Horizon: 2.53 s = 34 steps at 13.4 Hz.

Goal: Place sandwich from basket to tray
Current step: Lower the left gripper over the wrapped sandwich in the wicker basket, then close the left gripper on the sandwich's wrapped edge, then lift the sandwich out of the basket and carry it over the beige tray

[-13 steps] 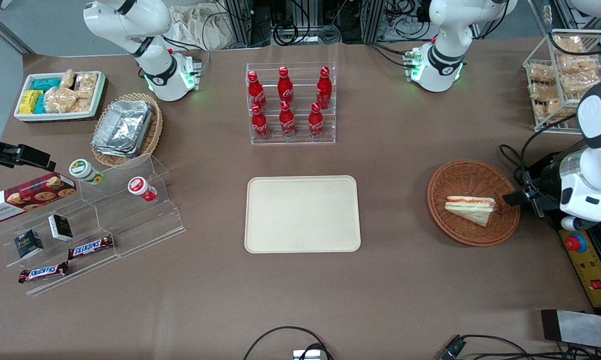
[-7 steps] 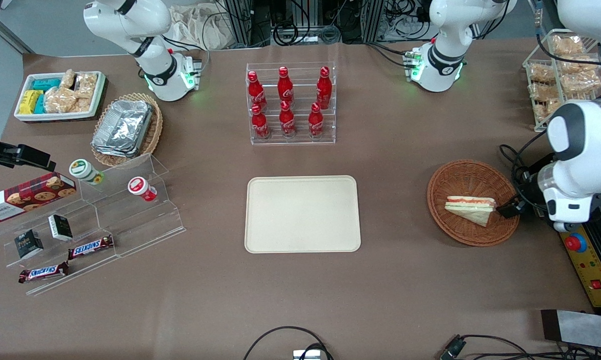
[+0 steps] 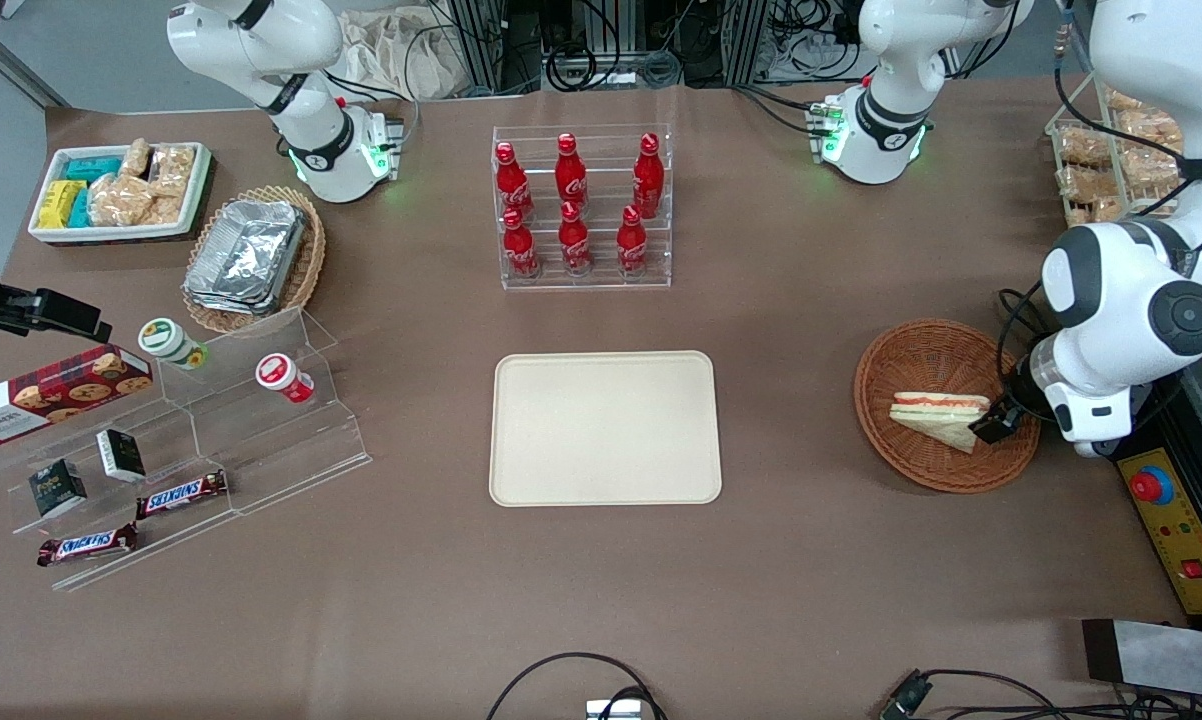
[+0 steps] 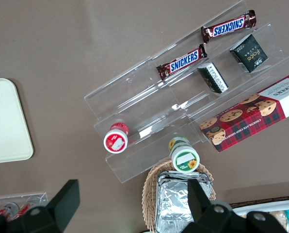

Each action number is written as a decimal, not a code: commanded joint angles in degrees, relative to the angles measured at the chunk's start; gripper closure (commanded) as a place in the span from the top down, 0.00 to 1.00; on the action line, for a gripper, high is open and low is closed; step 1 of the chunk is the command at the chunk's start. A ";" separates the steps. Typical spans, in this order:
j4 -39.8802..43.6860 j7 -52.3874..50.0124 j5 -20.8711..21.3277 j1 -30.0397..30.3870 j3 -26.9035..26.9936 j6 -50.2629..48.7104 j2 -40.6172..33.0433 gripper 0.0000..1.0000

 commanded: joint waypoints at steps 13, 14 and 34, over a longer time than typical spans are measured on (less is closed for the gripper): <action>-0.09 -8.29 2.23 -0.24 -0.25 4.99 4.86 0.00; -0.18 -8.29 2.23 -0.24 -0.25 4.99 4.51 0.00; 37.44 19.84 1.88 -13.84 -18.10 -30.62 14.69 0.00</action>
